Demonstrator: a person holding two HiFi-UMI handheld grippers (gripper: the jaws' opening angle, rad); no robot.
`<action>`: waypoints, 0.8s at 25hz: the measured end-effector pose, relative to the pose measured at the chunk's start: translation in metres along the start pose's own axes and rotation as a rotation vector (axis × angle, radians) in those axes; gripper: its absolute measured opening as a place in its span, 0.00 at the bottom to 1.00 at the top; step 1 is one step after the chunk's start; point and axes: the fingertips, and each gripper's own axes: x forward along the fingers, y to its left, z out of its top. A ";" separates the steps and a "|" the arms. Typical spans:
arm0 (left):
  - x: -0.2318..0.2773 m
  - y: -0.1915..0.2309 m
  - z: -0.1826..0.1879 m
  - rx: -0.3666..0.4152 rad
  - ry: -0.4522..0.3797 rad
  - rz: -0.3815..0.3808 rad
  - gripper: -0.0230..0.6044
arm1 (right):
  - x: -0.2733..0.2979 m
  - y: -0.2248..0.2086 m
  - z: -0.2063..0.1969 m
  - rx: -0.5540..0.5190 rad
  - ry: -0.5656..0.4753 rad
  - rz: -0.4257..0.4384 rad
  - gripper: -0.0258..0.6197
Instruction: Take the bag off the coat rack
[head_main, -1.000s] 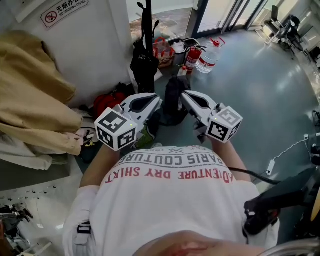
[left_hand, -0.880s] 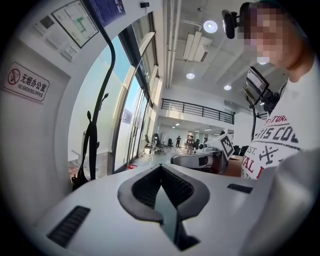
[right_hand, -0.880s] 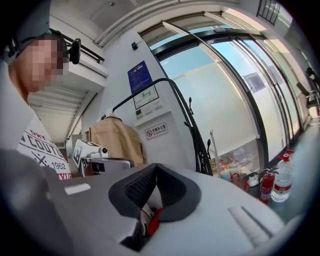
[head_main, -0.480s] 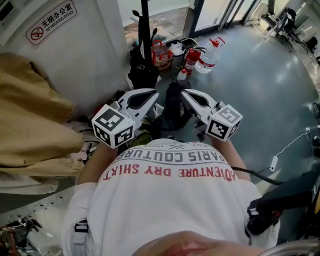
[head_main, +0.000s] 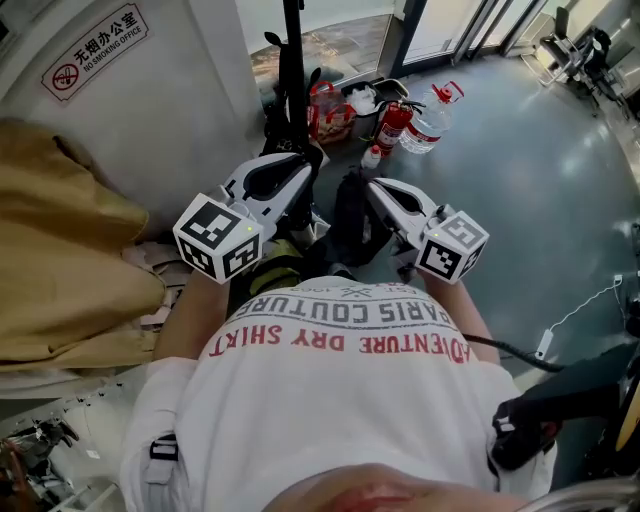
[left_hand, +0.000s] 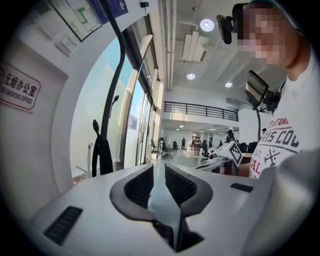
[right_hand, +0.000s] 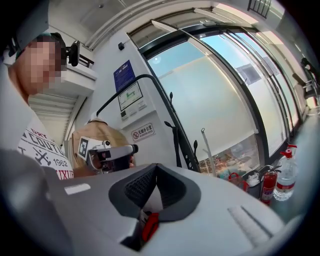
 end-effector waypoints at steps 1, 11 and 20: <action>0.004 0.008 0.004 0.003 -0.006 0.016 0.13 | 0.002 -0.006 0.001 0.005 0.004 0.003 0.04; 0.070 0.121 0.029 0.006 -0.020 0.243 0.42 | 0.016 -0.069 0.007 0.035 0.034 0.001 0.04; 0.122 0.177 0.007 -0.035 0.052 0.294 0.42 | 0.022 -0.114 0.001 0.085 0.063 -0.026 0.04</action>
